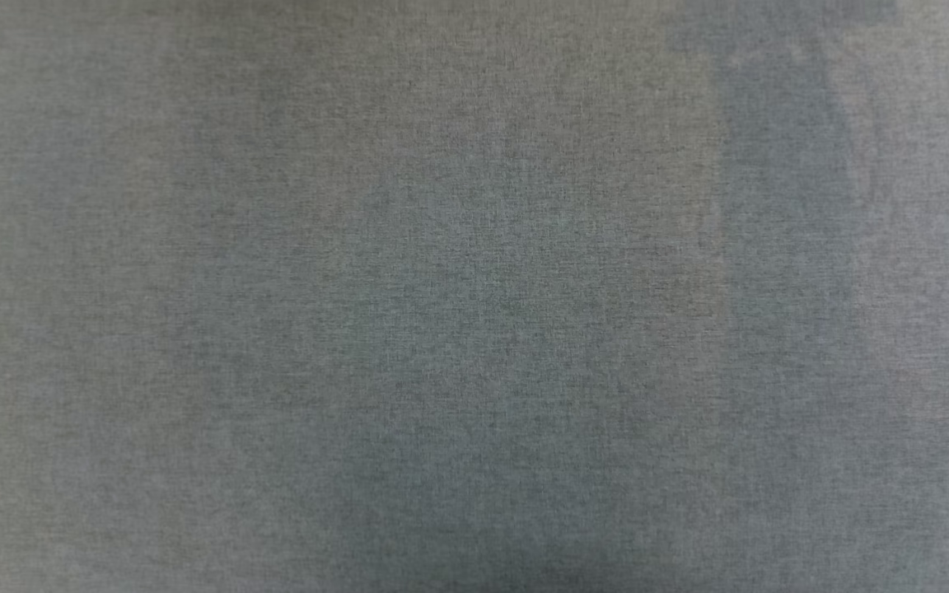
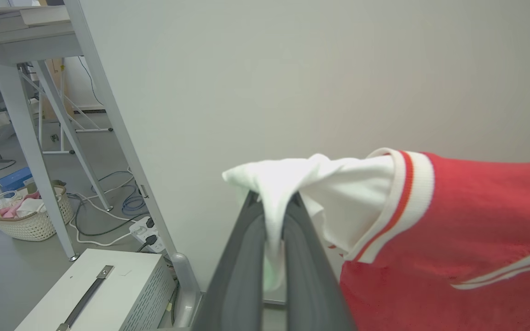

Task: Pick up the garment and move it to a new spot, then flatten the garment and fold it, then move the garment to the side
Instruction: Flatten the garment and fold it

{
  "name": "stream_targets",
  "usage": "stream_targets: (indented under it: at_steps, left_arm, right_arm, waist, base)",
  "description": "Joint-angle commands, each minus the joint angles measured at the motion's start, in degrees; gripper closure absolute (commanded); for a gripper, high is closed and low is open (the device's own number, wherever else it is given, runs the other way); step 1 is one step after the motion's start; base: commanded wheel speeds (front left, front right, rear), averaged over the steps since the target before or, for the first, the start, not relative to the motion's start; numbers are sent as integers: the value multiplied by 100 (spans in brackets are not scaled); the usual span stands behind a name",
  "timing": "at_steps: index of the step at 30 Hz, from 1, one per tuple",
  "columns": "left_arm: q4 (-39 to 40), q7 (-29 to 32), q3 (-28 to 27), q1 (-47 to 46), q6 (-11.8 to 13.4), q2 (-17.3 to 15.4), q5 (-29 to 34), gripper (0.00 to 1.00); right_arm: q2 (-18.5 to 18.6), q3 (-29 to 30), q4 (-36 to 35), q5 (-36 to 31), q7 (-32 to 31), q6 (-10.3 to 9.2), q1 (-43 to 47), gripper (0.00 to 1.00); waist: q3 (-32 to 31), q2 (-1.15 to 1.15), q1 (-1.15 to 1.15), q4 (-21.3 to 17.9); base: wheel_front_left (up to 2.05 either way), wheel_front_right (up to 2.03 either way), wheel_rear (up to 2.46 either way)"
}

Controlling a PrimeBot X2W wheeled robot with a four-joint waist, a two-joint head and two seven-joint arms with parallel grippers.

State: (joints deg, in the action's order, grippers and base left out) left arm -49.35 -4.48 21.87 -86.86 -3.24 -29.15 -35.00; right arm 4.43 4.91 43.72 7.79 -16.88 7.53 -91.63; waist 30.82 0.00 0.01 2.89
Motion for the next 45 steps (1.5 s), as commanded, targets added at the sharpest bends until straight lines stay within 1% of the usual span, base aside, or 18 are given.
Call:
stream_targets:
  at_steps: [1,8,13,18,22,28,30,33,35,39,45]
  left_arm:
    - [-67,5,9,124,-42,58,-72,100]
    - [-576,157,70,646,-277,391,-426,100]
    - [-951,259,105,1247,-390,618,-774,100]
    - [-1106,238,145,1996,-420,799,-1158,100]
    - [-932,85,266,2675,-423,797,-1416,100]
    - [-672,-323,381,3511,-424,600,-1528,100]
    - [-581,-357,403,3754,-417,541,-1536,100]
    - [-358,-336,444,4158,-319,426,-1520,100]
    - [-128,-280,460,4420,-209,346,-1522,100]
    - [546,-112,446,5081,83,168,-1596,100]
    - [1971,163,386,6294,713,-206,-1719,100]
  right_arm:
    - [-15,-70,117,-12,77,-4,13,100]
    - [-87,-315,876,179,358,-4,475,100]
    - [-105,-574,1279,437,552,-4,1064,100]
    - [-51,-782,1444,808,784,-4,1861,100]
    - [84,-942,1296,1228,992,-4,2604,100]
    - [376,-1224,528,1745,1168,-4,3865,100]
    - [486,-1244,171,1881,1145,-4,4317,100]
    - [611,-1193,-418,1977,999,-4,5041,100]
    - [640,-1111,-846,1974,861,-4,5502,100]
    - [613,-765,-1767,1864,508,-4,6481,100]
    - [268,-159,-3201,1595,-102,-4,7893,100]
  waist:
    - [170,0,-1,-40]
    - [189,0,-1,-33]
    - [24,0,-1,-11]
    - [-262,0,-1,38]
    - [-579,0,-1,94]
    - [-1181,0,-1,162]
    - [-1367,0,-1,177]
    - [-1643,0,-1,178]
    - [-1785,0,-1,175]
    - [-2027,0,-1,182]
    - [-2269,0,-1,190]
  base:
    - [0,0,0]
    - [0,0,0]
    - [0,0,0]
    - [0,0,0]
    - [0,0,0]
    - [0,0,0]
    - [0,0,0]
    - [0,0,0]
    - [0,0,0]
    - [0,0,0]
    - [0,0,0]
